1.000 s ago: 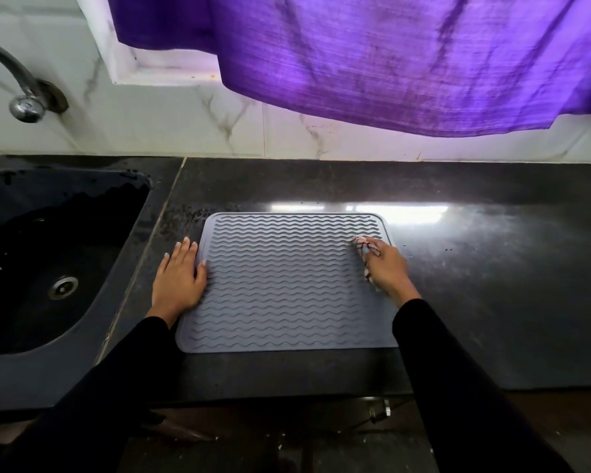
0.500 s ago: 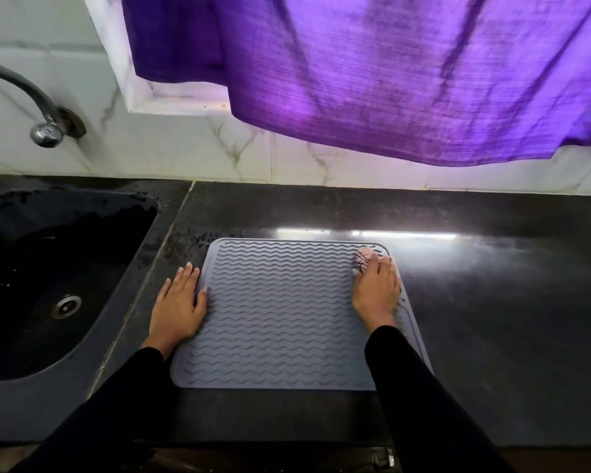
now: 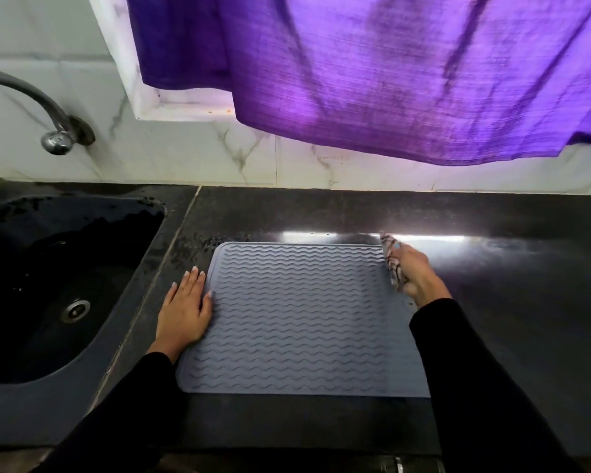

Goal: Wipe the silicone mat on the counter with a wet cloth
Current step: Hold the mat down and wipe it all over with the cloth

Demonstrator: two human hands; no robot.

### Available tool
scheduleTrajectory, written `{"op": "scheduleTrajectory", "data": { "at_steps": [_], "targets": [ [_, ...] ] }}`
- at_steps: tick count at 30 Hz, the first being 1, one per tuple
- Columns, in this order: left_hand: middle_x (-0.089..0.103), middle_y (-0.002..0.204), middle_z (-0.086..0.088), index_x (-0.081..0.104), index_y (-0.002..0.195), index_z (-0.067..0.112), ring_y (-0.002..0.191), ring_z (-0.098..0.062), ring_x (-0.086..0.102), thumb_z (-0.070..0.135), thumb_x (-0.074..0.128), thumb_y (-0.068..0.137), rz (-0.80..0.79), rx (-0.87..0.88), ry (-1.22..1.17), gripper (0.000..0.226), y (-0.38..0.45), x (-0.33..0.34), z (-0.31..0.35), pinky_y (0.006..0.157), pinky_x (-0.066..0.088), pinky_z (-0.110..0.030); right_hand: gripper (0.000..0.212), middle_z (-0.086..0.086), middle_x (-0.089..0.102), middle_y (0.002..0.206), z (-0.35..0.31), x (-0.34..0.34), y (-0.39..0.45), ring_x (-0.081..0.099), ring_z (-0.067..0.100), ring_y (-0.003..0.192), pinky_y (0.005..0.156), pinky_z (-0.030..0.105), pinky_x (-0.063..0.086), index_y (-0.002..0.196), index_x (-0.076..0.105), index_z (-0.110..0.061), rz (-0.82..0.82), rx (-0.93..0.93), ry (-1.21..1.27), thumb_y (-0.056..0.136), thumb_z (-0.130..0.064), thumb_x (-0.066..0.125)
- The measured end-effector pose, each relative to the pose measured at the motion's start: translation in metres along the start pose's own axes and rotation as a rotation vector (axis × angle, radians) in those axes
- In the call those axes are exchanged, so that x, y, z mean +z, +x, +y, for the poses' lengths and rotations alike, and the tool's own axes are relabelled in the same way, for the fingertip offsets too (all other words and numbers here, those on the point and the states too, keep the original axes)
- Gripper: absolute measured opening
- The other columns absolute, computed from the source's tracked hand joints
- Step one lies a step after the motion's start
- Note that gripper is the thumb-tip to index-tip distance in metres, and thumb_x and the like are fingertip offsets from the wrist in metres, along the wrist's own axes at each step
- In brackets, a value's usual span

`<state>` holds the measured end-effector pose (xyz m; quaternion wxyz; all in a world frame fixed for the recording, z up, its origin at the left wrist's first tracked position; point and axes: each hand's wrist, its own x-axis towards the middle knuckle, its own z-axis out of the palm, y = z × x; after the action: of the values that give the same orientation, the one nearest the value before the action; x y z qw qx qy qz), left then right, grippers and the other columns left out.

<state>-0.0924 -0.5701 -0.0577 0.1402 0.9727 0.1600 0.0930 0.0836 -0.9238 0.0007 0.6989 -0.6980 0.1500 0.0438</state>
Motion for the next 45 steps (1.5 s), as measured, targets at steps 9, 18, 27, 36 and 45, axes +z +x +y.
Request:
{"op": "scheduleTrajectory", "data": {
  "at_steps": [9, 18, 27, 36, 45],
  "targets": [
    [0.022, 0.154, -0.006, 0.028, 0.144, 0.009, 0.144, -0.017, 0.016, 0.057, 0.0, 0.078, 0.002, -0.008, 0.019, 0.086, 0.002, 0.003, -0.003, 0.117, 0.007, -0.033, 0.054, 0.012, 0.026, 0.153, 0.044, 0.039, -0.005, 0.015, 0.028, 0.144, 0.119, 0.037, 0.007, 0.145, 0.027, -0.009, -0.05, -0.501, -1.149, 0.096, -0.024, 0.043],
    [0.019, 0.155, -0.005, 0.024, 0.145, 0.009, 0.144, -0.016, 0.012, 0.056, -0.002, 0.079, -0.014, 0.0, 0.023, 0.085, 0.0, 0.002, -0.003, 0.117, 0.004, -0.032, 0.046, 0.005, 0.056, 0.133, 0.028, 0.026, 0.024, 0.051, 0.026, 0.121, 0.103, 0.034, 0.041, 0.136, 0.047, -0.018, -0.191, -0.464, -1.042, 0.09, -0.017, 0.049],
    [0.021, 0.154, -0.006, 0.028, 0.144, 0.009, 0.144, -0.017, 0.015, 0.055, -0.001, 0.079, 0.005, -0.005, -0.002, 0.085, 0.0, 0.001, 0.0, 0.117, 0.007, -0.034, 0.035, 0.006, 0.063, 0.116, -0.007, 0.067, -0.02, 0.061, 0.024, 0.098, 0.085, 0.036, 0.051, 0.13, 0.054, -0.011, -0.092, -0.367, -0.567, 0.096, -0.011, 0.047],
    [0.019, 0.155, -0.007, 0.024, 0.145, 0.007, 0.144, -0.018, 0.011, 0.053, -0.003, 0.08, -0.012, 0.002, -0.005, 0.084, 0.0, 0.002, -0.001, 0.116, 0.003, -0.034, 0.057, 0.013, 0.029, 0.151, 0.059, 0.129, -0.068, 0.021, 0.027, 0.142, 0.12, 0.037, 0.008, 0.144, 0.029, -0.007, -0.029, -0.563, -1.172, 0.093, -0.024, 0.046],
    [0.015, 0.156, -0.005, 0.02, 0.146, 0.009, 0.145, -0.016, 0.007, 0.052, -0.007, 0.078, -0.03, -0.004, 0.01, 0.084, 0.0, 0.001, 0.0, 0.116, 0.001, -0.033, 0.026, 0.004, 0.068, 0.088, 0.024, 0.108, -0.038, 0.061, 0.001, 0.054, 0.057, 0.018, 0.052, 0.119, 0.06, -0.015, -0.237, -0.148, -0.289, 0.093, -0.012, 0.056]
  ]
}}
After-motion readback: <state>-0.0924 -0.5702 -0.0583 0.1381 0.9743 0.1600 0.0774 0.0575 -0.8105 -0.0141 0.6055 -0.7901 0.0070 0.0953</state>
